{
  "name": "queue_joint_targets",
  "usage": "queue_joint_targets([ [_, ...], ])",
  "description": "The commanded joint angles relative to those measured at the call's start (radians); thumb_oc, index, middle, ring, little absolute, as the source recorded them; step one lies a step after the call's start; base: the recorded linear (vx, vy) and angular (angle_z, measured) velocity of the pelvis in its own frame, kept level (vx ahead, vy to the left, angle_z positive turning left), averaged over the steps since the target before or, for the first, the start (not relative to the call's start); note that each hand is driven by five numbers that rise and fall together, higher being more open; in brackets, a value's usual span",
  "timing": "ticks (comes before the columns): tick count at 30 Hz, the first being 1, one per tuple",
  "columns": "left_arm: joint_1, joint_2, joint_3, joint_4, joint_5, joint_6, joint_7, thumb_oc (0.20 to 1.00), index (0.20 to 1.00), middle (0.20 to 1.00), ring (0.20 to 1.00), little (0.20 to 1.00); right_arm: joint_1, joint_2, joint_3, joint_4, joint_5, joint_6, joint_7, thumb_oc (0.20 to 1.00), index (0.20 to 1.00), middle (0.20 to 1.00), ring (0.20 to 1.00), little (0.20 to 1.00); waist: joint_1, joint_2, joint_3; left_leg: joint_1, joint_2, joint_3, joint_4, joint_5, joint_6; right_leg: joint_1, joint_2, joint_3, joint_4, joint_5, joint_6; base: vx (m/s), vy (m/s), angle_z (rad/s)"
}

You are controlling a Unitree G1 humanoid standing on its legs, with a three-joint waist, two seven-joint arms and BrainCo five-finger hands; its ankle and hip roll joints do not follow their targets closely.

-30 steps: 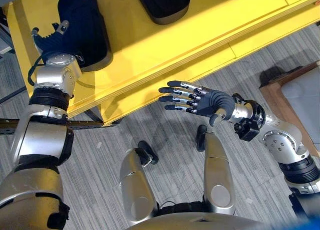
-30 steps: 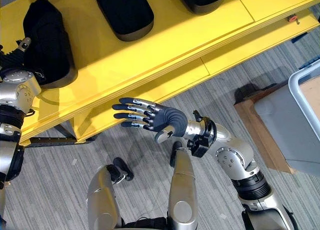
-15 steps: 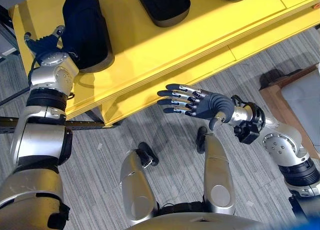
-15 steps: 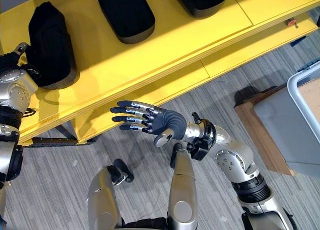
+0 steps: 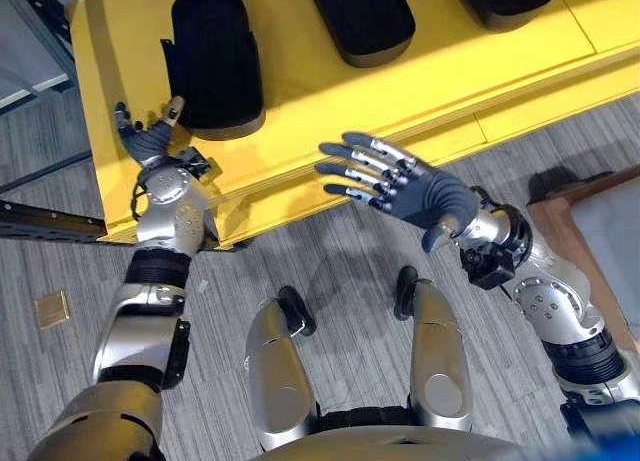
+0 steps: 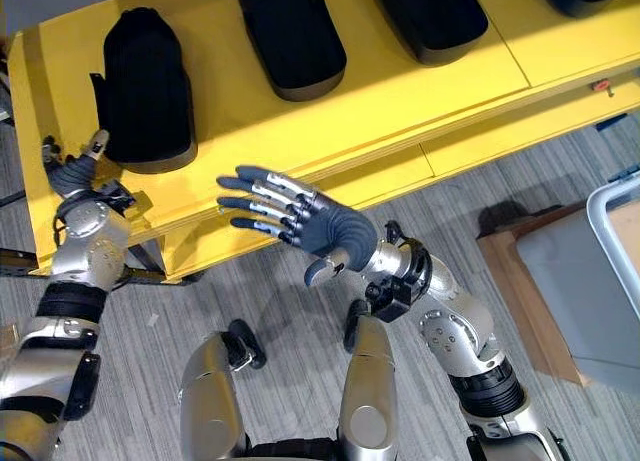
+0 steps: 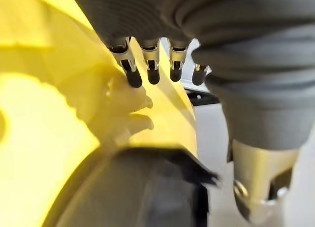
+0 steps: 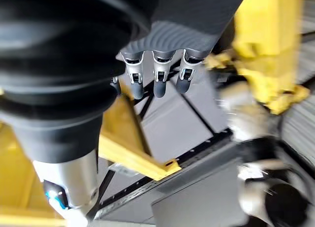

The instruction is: Move parts from the plastic box to the shelf.

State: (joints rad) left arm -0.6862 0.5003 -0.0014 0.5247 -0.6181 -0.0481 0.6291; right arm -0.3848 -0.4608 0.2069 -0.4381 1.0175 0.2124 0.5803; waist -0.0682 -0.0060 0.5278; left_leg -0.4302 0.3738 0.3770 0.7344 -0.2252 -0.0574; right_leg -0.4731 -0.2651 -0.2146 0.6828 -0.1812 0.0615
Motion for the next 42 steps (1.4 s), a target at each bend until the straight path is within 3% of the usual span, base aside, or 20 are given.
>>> queue_joint_targets([
  [1,0.024,-0.008,-0.073,0.022,0.054,0.03,-0.067,1.0,1.0,1.0,1.0,1.0,-0.028,0.094,-0.022,-0.054,0.092,-0.14,-0.074,1.0,1.0,1.0,1.0,1.0,-0.008,-0.023,-0.065,0.053,-0.067,0.034,-0.064,-0.002,0.012,0.052,-0.011,-0.006,-0.015,-0.015,0.05,0.04,-0.01,0.06],
  [6,0.026,-0.045,-0.139,0.001,0.135,0.019,-0.113,1.0,1.0,1.0,1.0,1.0,-0.076,0.144,0.019,-0.036,0.056,-0.172,-0.215,1.0,1.0,1.0,1.0,1.0,-0.001,-0.016,-0.065,0.064,-0.068,0.039,-0.057,-0.007,0.021,0.059,-0.019,-0.006,-0.002,-0.019,0.046,0.02,0.022,0.06],
  [7,0.011,-0.03,-0.173,-0.018,0.203,0.021,-0.15,1.0,1.0,1.0,1.0,1.0,-0.09,0.151,0.035,-0.018,0.055,-0.168,-0.203,1.0,1.0,1.0,1.0,1.0,-0.001,-0.015,-0.064,0.066,-0.065,0.042,-0.061,-0.004,0.021,0.058,-0.019,-0.005,-0.002,-0.017,0.045,-0.01,0.04,-0.02],
  [10,0.003,-0.02,-0.209,-0.029,0.236,0.031,-0.176,1.0,1.0,1.0,1.0,1.0,-0.102,0.156,0.057,-0.017,0.037,-0.16,-0.19,1.0,1.0,1.0,1.0,1.0,-0.002,-0.011,-0.062,0.074,-0.064,0.048,-0.061,-0.005,0.024,0.061,-0.023,-0.003,0.0,-0.017,0.045,0.02,0.028,-0.05],
  [14,0.0,-0.041,-0.228,-0.024,0.149,0.047,-0.207,1.0,1.0,1.0,1.0,1.0,-0.111,0.168,0.076,-0.013,0.013,-0.163,-0.254,1.0,1.0,1.0,1.0,1.0,-0.002,-0.011,-0.065,0.078,-0.061,0.051,-0.053,-0.012,0.027,0.061,-0.029,-0.003,0.008,-0.018,0.045,0.03,0.006,-0.08],
  [25,0.041,-0.097,-0.238,-0.031,0.156,0.029,-0.194,1.0,1.0,1.0,1.0,1.0,-0.114,0.139,0.054,0.0,-0.123,-0.261,-0.347,1.0,1.0,1.0,1.0,1.0,-0.01,-0.011,-0.057,0.071,-0.059,0.051,-0.047,-0.017,0.025,0.049,-0.027,0.005,0.012,-0.023,0.045,0.0,0.0,0.0],
  [27,0.05,-0.105,-0.238,-0.037,0.167,0.031,-0.145,1.0,1.0,1.0,1.0,1.0,-0.118,0.131,0.049,-0.001,-0.13,-0.274,-0.346,1.0,1.0,1.0,1.0,1.0,-0.01,-0.012,-0.056,0.07,-0.058,0.049,-0.044,-0.019,0.025,0.049,-0.028,0.006,0.015,-0.025,0.044,0.0,0.0,0.0],
  [28,0.054,-0.112,-0.23,-0.037,0.168,0.014,-0.057,1.0,1.0,1.0,1.0,1.0,-0.122,0.126,0.047,-0.002,-0.128,-0.277,-0.343,1.0,1.0,1.0,1.0,1.0,-0.009,-0.012,-0.056,0.071,-0.059,0.048,-0.044,-0.019,0.024,0.051,-0.028,0.006,0.014,-0.026,0.043,0.03,0.007,-0.01],
  [29,0.057,-0.122,-0.201,-0.032,0.151,-0.062,0.09,1.0,1.0,1.0,1.0,1.0,-0.124,0.13,0.049,-0.003,-0.139,-0.28,-0.346,1.0,1.0,1.0,1.0,1.0,-0.006,-0.013,-0.056,0.073,-0.067,0.042,-0.047,-0.021,0.024,0.054,-0.028,0.008,0.012,-0.026,0.045,0.04,0.0,0.0],
  [30,0.063,-0.13,-0.18,-0.038,0.168,-0.089,0.155,1.0,1.0,1.0,1.0,1.0,-0.124,0.138,0.057,-0.008,-0.146,-0.28,-0.347,1.0,1.0,1.0,1.0,1.0,-0.003,-0.014,-0.056,0.072,-0.07,0.039,-0.046,-0.02,0.023,0.053,-0.028,0.009,0.012,-0.025,0.047,0.0,0.0,0.0],
  [31,0.066,-0.134,-0.174,-0.042,0.173,-0.093,0.169,1.0,1.0,1.0,1.0,1.0,-0.123,0.14,0.06,-0.011,-0.148,-0.281,-0.348,1.0,1.0,1.0,1.0,1.0,-0.002,-0.014,-0.056,0.071,-0.07,0.037,-0.046,-0.02,0.023,0.053,-0.029,0.009,0.013,-0.026,0.047,0.0,0.0,0.0],
  [33,0.089,-0.158,-0.136,-0.076,0.235,-0.168,0.308,1.0,1.0,1.0,1.0,1.0,-0.116,0.152,0.067,-0.019,-0.168,-0.294,-0.361,1.0,1.0,1.0,1.0,1.0,0.011,-0.021,-0.052,0.062,-0.07,0.027,-0.042,-0.021,0.021,0.052,-0.031,0.003,0.014,-0.026,0.049,-0.01,-0.082,0.01],
  [35,0.101,-0.168,-0.116,-0.098,0.274,-0.198,0.377,1.0,1.0,1.0,1.0,1.0,-0.117,0.156,0.072,-0.018,-0.178,-0.302,-0.369,1.0,1.0,1.0,1.0,1.0,0.018,-0.025,-0.049,0.058,-0.072,0.019,-0.042,-0.02,0.02,0.053,-0.031,-0.003,0.015,-0.026,0.05,-0.02,-0.085,0.1],
  [36,0.106,-0.174,-0.095,-0.122,0.311,-0.232,0.46,1.0,1.0,1.0,1.0,1.0,-0.125,0.158,0.08,-0.017,-0.193,-0.309,-0.371,1.0,1.0,1.0,1.0,1.0,0.027,-0.031,-0.047,0.058,-0.076,0.011,-0.047,-0.019,0.019,0.058,-0.032,-0.009,0.011,-0.027,0.051,-0.01,-0.086,0.22],
  [38,0.104,-0.16,-0.054,-0.168,0.376,-0.28,0.545,1.0,1.0,1.0,1.0,1.0,-0.126,0.15,0.084,-0.024,-0.219,-0.313,-0.387,1.0,1.0,1.0,1.0,1.0,0.037,-0.039,-0.048,0.062,-0.081,0.002,-0.057,-0.016,0.018,0.069,-0.035,-0.018,0.003,-0.025,0.054,0.01,-0.091,0.24],
  [42,0.123,-0.139,-0.016,-0.237,0.429,-0.3,0.583,1.0,1.0,1.0,1.0,1.0,-0.118,0.127,0.078,-0.021,-0.242,-0.314,-0.398,1.0,1.0,1.0,1.0,1.0,0.05,-0.043,-0.048,0.072,-0.09,-0.008,-0.075,-0.011,0.017,0.089,-0.036,-0.029,-0.016,-0.023,0.056,0.01,-0.054,0.12],
])
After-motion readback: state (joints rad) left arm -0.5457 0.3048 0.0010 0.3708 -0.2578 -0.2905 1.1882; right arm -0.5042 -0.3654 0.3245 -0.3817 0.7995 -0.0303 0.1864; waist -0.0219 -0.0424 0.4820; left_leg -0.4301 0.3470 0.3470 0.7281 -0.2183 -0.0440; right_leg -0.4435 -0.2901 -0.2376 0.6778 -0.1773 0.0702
